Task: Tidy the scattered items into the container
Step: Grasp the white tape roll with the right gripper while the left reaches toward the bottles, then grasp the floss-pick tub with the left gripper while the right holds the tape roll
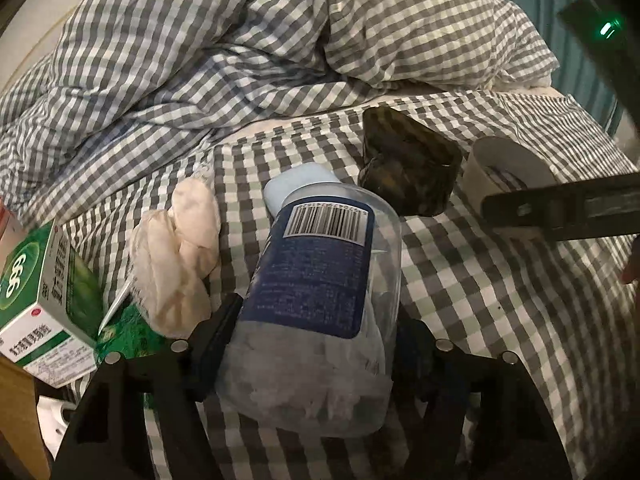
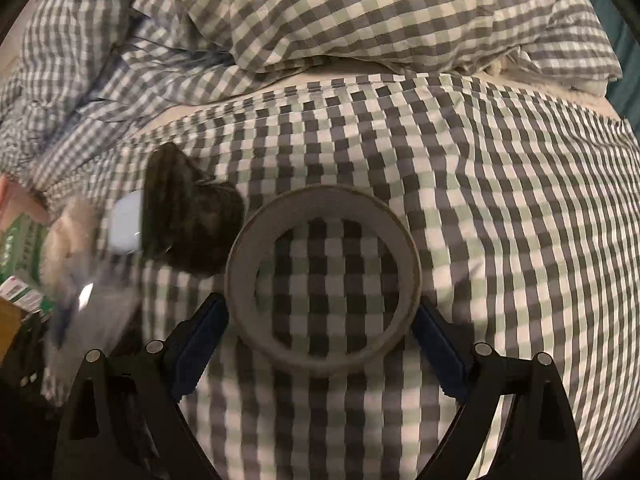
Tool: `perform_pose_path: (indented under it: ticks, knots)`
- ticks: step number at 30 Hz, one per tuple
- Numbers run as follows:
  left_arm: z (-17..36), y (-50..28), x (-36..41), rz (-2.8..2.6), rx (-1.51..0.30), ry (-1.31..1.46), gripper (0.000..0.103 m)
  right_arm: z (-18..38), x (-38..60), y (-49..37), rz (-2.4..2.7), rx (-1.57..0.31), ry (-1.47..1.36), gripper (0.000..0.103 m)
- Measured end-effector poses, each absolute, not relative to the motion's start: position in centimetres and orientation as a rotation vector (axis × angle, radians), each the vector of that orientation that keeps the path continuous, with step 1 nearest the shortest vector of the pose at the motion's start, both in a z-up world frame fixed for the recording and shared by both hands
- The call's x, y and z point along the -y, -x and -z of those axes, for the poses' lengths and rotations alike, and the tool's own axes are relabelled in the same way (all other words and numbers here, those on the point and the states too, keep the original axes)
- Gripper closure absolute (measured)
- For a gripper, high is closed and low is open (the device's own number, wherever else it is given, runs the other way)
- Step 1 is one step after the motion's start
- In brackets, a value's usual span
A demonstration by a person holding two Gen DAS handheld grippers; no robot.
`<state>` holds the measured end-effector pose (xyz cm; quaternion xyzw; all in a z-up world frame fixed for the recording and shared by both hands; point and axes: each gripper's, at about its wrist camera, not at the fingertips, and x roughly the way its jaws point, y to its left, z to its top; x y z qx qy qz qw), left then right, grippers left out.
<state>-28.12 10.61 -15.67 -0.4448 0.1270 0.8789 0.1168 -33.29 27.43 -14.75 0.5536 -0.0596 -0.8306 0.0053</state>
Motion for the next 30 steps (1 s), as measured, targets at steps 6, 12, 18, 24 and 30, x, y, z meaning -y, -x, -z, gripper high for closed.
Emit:
perform_pose_path:
  ticks: [6, 12, 18, 24, 30]
  knots:
    - [14.9, 27.1, -10.1, -2.583, -0.328, 1.332, 0.034, 14.6, -26.6, 33.5, 2.652, 0.084, -1.746, 0.020]
    - [13.3, 25.3, -8.8, -2.650, -0.394, 1.383, 0.037, 10.2, -26.5, 28.9, 2.675, 0.133, -1.638, 0.020]
    - [9.5, 20.8, -6.4, -2.688, -0.328, 1.387, 0.038, 4.9, -25.2, 22.9, 2.698, 0.113, -1.526, 0.020]
    - [5.7, 15.6, -5.3, -2.732, -0.313, 1.344, 0.038, 1.3, -24.0, 16.4, 2.696, 0.120, -1.450, 0.020]
    - [3.4, 10.8, -4.3, -2.771, -0.274, 1.290, 0.038, 1.0, -22.4, 12.0, 2.693, 0.088, -1.436, 0.020]
